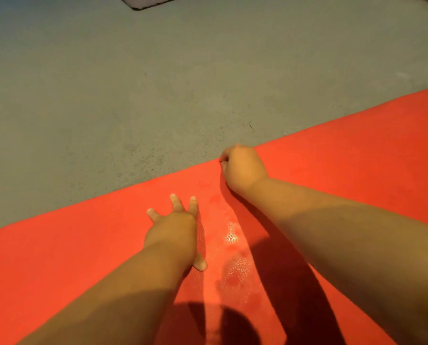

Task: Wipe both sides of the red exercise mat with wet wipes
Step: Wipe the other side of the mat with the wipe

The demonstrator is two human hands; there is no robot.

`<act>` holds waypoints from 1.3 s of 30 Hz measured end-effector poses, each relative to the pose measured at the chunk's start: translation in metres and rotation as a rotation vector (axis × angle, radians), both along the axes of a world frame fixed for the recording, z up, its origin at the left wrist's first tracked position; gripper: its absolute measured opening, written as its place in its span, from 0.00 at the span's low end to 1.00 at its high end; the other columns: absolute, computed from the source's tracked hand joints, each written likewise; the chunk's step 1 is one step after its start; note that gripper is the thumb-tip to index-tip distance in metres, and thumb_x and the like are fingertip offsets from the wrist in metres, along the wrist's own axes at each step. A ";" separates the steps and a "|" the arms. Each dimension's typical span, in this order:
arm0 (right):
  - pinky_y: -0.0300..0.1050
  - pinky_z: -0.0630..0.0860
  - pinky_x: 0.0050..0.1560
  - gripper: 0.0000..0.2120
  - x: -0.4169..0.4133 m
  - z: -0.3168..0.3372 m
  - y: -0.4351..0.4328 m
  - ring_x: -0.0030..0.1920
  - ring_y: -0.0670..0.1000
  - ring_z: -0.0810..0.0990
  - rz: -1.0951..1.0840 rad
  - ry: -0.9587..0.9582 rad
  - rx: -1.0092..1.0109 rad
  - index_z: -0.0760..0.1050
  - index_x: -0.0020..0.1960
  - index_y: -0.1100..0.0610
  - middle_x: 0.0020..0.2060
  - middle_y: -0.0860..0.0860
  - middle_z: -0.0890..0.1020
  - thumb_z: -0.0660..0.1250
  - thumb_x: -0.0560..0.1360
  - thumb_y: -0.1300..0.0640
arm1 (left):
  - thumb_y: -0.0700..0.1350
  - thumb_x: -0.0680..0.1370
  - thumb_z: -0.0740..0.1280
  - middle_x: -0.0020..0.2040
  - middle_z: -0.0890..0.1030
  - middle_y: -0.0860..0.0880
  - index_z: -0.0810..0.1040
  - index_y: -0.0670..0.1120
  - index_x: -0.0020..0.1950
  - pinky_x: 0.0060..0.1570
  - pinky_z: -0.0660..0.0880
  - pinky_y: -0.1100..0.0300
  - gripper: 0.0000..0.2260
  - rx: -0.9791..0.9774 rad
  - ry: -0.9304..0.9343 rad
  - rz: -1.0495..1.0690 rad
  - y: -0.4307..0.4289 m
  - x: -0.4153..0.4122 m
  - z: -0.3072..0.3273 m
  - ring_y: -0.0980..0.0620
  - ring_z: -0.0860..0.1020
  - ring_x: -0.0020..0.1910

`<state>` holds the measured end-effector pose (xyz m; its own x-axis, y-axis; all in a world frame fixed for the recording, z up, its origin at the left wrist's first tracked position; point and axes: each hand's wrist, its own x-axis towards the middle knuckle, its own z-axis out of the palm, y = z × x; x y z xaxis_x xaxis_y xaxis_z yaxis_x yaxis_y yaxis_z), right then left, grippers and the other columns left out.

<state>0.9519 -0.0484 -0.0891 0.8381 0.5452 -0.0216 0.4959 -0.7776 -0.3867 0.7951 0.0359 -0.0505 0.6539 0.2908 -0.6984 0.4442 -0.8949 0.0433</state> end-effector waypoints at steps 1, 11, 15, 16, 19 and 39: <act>0.48 0.74 0.52 0.11 -0.008 -0.001 -0.005 0.52 0.60 0.78 0.068 0.005 0.021 0.81 0.50 0.60 0.50 0.59 0.82 0.62 0.73 0.64 | 0.52 0.63 0.80 0.77 0.35 0.40 0.35 0.51 0.78 0.69 0.58 0.35 0.61 0.002 0.000 -0.001 0.000 0.000 0.000 0.21 0.46 0.70; 0.49 0.72 0.53 0.09 -0.012 0.012 -0.076 0.53 0.60 0.78 0.015 0.012 -0.048 0.82 0.50 0.59 0.50 0.59 0.81 0.64 0.74 0.61 | 0.57 0.61 0.80 0.77 0.38 0.37 0.37 0.50 0.78 0.70 0.54 0.34 0.62 0.073 0.002 -0.089 0.006 0.000 -0.005 0.26 0.54 0.72; 0.48 0.71 0.55 0.10 -0.125 0.027 -0.083 0.53 0.56 0.76 0.637 0.174 -0.103 0.81 0.51 0.56 0.49 0.54 0.80 0.62 0.76 0.57 | 0.62 0.60 0.78 0.77 0.41 0.38 0.40 0.51 0.78 0.70 0.55 0.37 0.61 0.098 -0.049 -0.139 0.009 -0.007 -0.005 0.32 0.59 0.73; 0.48 0.70 0.56 0.10 -0.134 0.030 -0.093 0.53 0.55 0.76 0.757 0.211 -0.154 0.80 0.52 0.56 0.50 0.54 0.79 0.62 0.76 0.57 | 0.63 0.61 0.77 0.78 0.42 0.38 0.41 0.52 0.79 0.71 0.55 0.38 0.59 0.106 -0.070 -0.158 0.010 -0.010 -0.004 0.34 0.60 0.73; 0.46 0.70 0.55 0.09 -0.105 0.030 -0.129 0.54 0.55 0.77 0.631 0.174 -0.208 0.81 0.52 0.55 0.50 0.53 0.80 0.63 0.76 0.57 | 0.66 0.65 0.73 0.79 0.44 0.43 0.45 0.54 0.79 0.71 0.57 0.42 0.52 0.111 -0.111 -0.177 0.010 -0.023 0.004 0.33 0.58 0.74; 0.47 0.69 0.55 0.08 -0.178 0.026 -0.294 0.53 0.58 0.77 0.128 0.061 -0.175 0.80 0.50 0.58 0.48 0.56 0.80 0.62 0.77 0.61 | 0.59 0.79 0.61 0.79 0.45 0.49 0.55 0.52 0.78 0.73 0.58 0.50 0.31 -0.168 -0.177 -0.243 -0.197 -0.181 0.016 0.43 0.48 0.78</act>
<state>0.7734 -0.3427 -0.0632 0.7564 0.6306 -0.1737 0.5749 -0.7676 -0.2832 0.6138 -0.1609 -0.0340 0.8053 0.0020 -0.5929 0.1915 -0.9473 0.2568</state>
